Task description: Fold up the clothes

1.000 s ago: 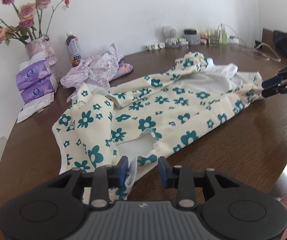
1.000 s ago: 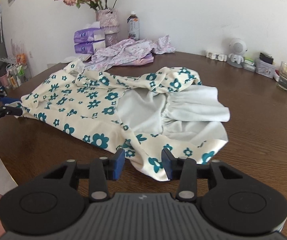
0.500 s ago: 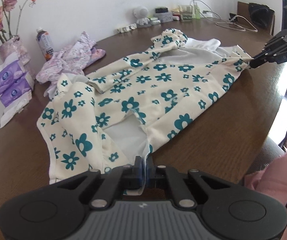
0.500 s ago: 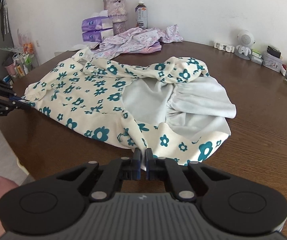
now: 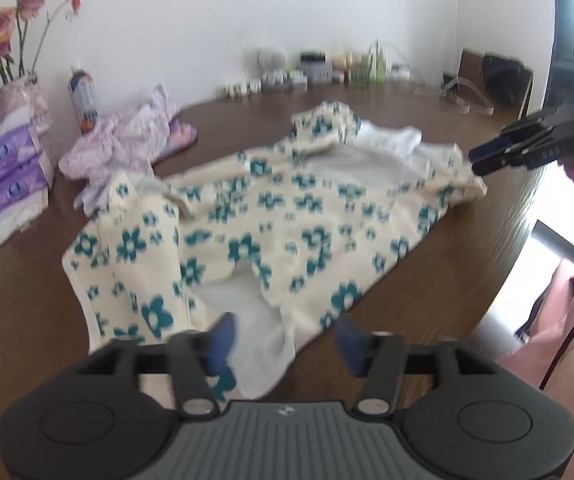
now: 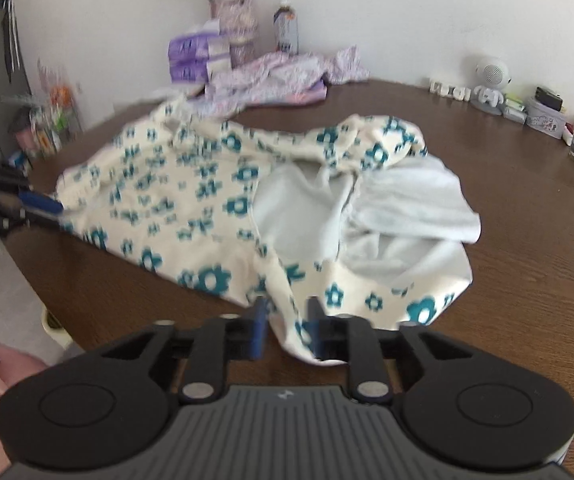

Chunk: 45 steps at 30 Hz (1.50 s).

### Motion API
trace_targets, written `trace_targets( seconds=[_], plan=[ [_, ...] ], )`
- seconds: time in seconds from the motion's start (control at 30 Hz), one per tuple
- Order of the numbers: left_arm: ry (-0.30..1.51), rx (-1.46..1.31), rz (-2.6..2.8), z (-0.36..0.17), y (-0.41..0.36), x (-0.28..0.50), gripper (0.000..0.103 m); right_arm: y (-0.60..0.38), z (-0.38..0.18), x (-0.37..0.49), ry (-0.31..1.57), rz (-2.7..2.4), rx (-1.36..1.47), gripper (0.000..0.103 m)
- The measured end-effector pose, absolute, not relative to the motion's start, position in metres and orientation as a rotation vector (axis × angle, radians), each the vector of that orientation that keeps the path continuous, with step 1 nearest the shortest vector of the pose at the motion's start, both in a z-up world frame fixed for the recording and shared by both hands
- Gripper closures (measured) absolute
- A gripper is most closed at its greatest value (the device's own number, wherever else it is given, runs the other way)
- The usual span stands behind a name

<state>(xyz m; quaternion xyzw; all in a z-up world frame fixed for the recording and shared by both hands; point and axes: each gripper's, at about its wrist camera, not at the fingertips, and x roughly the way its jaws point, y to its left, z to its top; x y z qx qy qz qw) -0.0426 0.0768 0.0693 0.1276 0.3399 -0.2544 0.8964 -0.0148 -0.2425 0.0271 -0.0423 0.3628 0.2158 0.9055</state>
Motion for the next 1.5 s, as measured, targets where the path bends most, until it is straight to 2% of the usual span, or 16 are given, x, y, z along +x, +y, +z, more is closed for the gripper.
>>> trace_targets(
  seconds=[0.07,0.13,0.43,0.87,0.97,1.13,1.2,1.27,1.3,1.37,1.43,1.5],
  plan=[
    [0.671,0.252,-0.51,0.081,0.077,-0.037,0.034,-0.248,0.038,-0.013,0.714,0.442,-0.059,0.061],
    [0.649,0.259,-0.48,0.09,0.077,-0.027,0.034,-0.252,0.044,-0.005,0.692,0.41,-0.066,0.059],
    [0.62,0.366,-0.373,0.106,0.065,0.039,0.034,-0.23,0.046,0.06,0.661,0.33,-0.252,0.057],
    [0.753,0.471,-0.263,0.075,0.058,0.172,0.034,-0.173,0.013,0.139,0.655,0.344,-0.605,0.053],
    [0.8,0.459,-0.254,0.066,0.068,0.192,0.034,-0.173,0.006,0.147,0.675,0.346,-0.614,0.048],
    [0.841,0.43,-0.246,0.051,0.08,0.208,0.035,-0.175,0.0,0.156,0.689,0.358,-0.611,0.05],
    [0.85,0.415,-0.263,0.049,0.081,0.209,0.043,-0.175,0.001,0.159,0.686,0.363,-0.604,0.058],
    [0.859,0.4,-0.279,0.047,0.083,0.211,0.065,-0.175,0.004,0.162,0.688,0.366,-0.593,0.078],
    [0.863,0.393,-0.288,0.046,0.083,0.212,0.07,-0.175,0.006,0.165,0.687,0.363,-0.591,0.082],
    [0.869,0.379,-0.302,0.044,0.085,0.214,0.094,-0.176,0.01,0.169,0.681,0.363,-0.59,0.088],
    [0.856,0.369,-0.296,0.043,0.088,0.214,0.097,-0.175,0.013,0.172,0.677,0.365,-0.594,0.094],
    [0.821,0.36,-0.287,0.047,0.091,0.21,0.098,-0.174,0.017,0.176,0.661,0.364,-0.59,0.096]
  ],
)
